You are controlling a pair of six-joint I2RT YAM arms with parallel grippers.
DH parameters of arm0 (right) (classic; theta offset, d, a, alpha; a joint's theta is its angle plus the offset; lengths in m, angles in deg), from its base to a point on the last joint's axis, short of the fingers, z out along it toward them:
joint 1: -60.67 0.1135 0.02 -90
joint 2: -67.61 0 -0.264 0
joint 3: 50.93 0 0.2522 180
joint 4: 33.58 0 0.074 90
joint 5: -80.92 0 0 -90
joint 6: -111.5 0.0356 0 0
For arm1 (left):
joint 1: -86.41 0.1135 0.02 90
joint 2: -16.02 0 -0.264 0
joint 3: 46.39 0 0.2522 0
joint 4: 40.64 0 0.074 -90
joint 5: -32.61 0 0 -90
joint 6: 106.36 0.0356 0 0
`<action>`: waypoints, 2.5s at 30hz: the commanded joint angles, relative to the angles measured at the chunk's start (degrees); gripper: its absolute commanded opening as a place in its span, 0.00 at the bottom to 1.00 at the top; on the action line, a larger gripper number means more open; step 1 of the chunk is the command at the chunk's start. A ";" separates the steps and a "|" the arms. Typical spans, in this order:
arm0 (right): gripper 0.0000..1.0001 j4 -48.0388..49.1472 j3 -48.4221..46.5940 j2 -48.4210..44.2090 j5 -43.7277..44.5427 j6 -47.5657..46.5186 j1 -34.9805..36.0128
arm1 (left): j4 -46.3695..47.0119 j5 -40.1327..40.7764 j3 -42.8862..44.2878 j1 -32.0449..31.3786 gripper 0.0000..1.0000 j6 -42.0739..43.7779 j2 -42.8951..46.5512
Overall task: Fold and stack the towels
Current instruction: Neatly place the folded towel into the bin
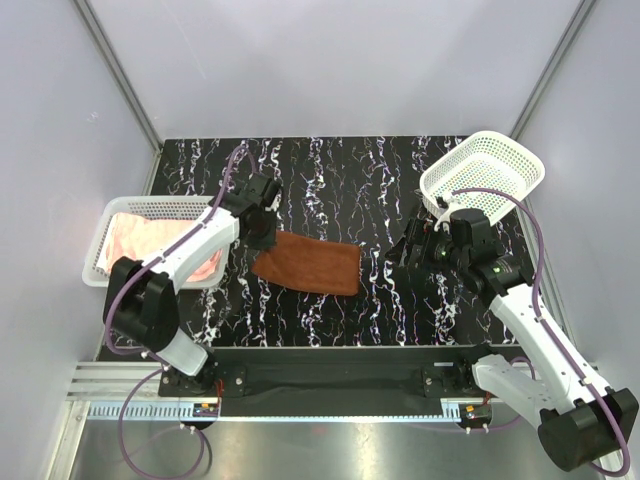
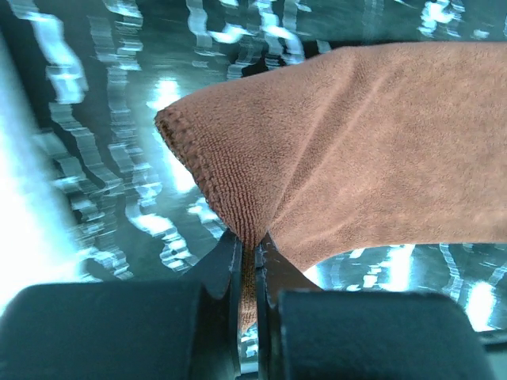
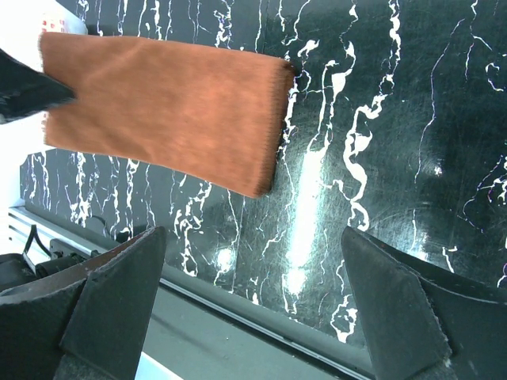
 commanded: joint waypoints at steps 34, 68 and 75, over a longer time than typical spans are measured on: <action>1.00 3.02 -3.30 3.45 2.60 -5.76 0.16 | -16.94 34.73 23.94 29.15 0.00 18.42 -3.78; 1.00 1.62 -7.07 1.16 1.19 -5.06 0.16 | -16.94 22.30 37.13 37.96 0.68 10.87 -9.16; 1.00 -3.91 -11.64 1.52 4.87 -3.47 0.16 | 2.44 -12.78 15.35 28.92 0.99 10.52 14.39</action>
